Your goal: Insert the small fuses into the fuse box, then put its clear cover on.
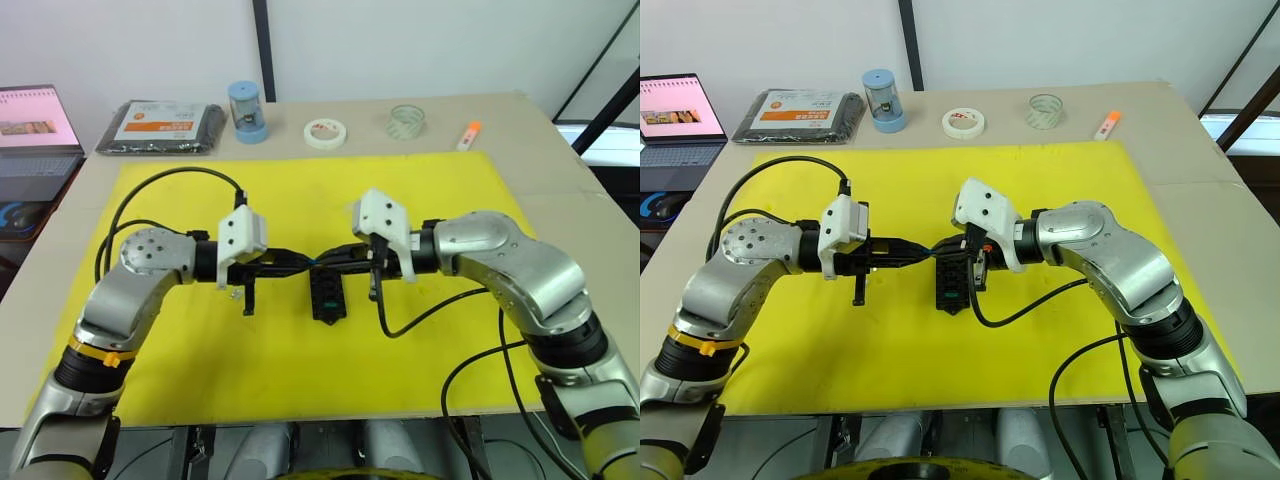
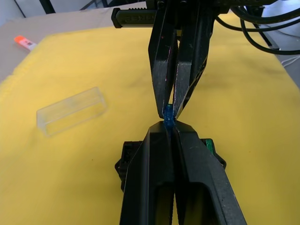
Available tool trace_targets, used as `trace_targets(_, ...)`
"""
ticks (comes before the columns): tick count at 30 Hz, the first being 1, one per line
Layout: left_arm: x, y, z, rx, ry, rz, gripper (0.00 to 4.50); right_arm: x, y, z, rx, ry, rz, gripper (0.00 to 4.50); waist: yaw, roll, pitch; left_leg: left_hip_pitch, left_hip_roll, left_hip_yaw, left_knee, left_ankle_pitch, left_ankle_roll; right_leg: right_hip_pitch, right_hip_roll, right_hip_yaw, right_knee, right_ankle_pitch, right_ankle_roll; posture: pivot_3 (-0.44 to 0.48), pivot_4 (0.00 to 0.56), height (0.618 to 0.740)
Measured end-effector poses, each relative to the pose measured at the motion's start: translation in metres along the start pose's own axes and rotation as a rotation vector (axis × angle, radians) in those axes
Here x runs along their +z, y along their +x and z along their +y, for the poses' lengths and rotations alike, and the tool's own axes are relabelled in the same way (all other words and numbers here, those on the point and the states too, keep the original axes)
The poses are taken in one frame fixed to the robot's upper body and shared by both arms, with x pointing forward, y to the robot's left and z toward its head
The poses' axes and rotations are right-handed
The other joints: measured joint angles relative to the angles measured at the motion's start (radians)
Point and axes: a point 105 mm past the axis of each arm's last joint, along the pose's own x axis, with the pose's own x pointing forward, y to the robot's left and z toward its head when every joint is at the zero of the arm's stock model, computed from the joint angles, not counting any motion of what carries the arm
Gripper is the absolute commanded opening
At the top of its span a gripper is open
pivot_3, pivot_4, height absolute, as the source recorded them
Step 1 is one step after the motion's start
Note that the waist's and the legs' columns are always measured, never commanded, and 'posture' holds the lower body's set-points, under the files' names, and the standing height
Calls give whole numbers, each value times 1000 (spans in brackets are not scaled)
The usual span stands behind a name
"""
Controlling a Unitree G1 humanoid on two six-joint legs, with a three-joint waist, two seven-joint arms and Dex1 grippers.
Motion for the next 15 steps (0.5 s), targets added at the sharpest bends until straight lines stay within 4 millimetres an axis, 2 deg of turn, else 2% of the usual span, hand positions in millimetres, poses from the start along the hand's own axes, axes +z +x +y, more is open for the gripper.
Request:
trace_targets(4,-1,0,-7,-25,5,-9,2158,-3,-3,0,4,-9,26,0,-1,0,0,0,0,0,0,0,0,0,0,0,0,0,0,0,150,740)
trace_targets(10,-26,-6,-26,-33,-54,16,4307,-31,-6,2,14,-79,187,0,0,0,0,0,0,0,0,0,0,0,0,0,0,0,0,0,150,740)
trace_targets(11,-30,-7,-30,-38,-45,27,4449,-36,-4,5,26,-80,204,0,0,0,0,0,0,0,0,0,0,0,0,0,0,0,0,0,150,740)
trace_targets(15,-40,-5,-39,-58,-19,47,4449,-48,1,10,52,-78,241,0,2,0,0,0,0,0,0,0,0,0,0,0,0,0,0,0,150,740)
